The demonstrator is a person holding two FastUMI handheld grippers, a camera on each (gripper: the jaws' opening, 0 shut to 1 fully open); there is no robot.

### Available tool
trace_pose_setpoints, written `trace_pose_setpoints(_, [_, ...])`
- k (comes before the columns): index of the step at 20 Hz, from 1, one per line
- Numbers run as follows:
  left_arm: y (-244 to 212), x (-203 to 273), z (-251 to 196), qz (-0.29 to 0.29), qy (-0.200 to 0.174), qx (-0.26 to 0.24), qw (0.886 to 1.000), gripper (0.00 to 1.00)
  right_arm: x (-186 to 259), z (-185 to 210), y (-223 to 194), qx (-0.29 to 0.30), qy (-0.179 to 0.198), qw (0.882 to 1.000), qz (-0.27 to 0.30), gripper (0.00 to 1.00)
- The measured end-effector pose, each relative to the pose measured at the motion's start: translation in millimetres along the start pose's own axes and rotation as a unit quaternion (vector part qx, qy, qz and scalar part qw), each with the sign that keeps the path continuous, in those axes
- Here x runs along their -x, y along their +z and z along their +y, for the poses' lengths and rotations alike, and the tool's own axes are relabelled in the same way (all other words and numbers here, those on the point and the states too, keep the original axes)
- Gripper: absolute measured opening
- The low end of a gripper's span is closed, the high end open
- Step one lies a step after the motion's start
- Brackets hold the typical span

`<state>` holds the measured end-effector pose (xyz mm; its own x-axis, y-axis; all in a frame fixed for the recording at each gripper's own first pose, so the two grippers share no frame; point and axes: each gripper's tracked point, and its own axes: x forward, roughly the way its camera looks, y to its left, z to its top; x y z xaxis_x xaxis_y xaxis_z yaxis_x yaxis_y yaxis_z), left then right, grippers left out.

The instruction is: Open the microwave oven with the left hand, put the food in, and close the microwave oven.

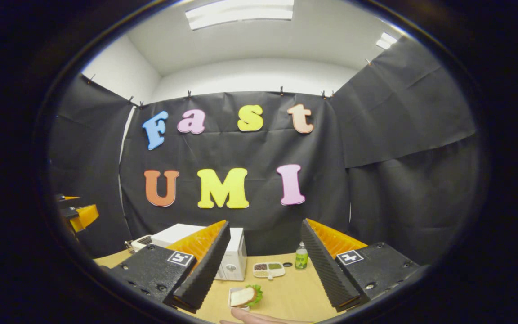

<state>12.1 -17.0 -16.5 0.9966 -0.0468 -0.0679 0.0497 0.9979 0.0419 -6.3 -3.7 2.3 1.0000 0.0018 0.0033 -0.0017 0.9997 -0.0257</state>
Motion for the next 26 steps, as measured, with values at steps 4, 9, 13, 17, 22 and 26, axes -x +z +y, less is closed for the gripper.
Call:
trace_pose_setpoints(4, [-9.4, -4.5, -17.6, 0.024, -0.025, 0.026, 0.999, 0.96, -0.1, -4.4, -6.6, -0.002, 0.002, 1.0, 0.006, 0.91])
trace_pose_setpoints(9, [-25.9, -24.6, -46.0, 0.05, -0.042, 0.056, 0.996, 0.84, 3.5, -6.7, -12.8, -0.006, 0.012, 1.0, -0.001, 1.0])
trace_pose_setpoints(13, [-33.2, -54.6, -80.3, 0.018, -0.051, 0.052, 0.997, 0.93, 8.0, -5.5, -22.2, -0.012, 0.027, 1.0, -0.001, 1.0])
trace_pose_setpoints(17, [-65.7, -80.9, -120.6, 0.004, -0.06, 0.056, 0.997, 0.93, 9.4, -12.4, -34.4, -0.014, 0.038, 0.999, 0.002, 0.91])
trace_pose_setpoints(22, [-131.8, -126.4, -165.4, 0.057, -0.065, 0.044, 0.995, 0.96, -2.6, -33.2, -46.0, -0.014, 0.031, 0.999, 0.003, 0.91])
trace_pose_setpoints(26, [-193.7, -160.4, -191.8, 0.112, -0.073, 0.067, 0.989, 0.87, -20.9, -50.8, -61.6, -0.023, 0.02, 1.0, 0.007, 0.91])
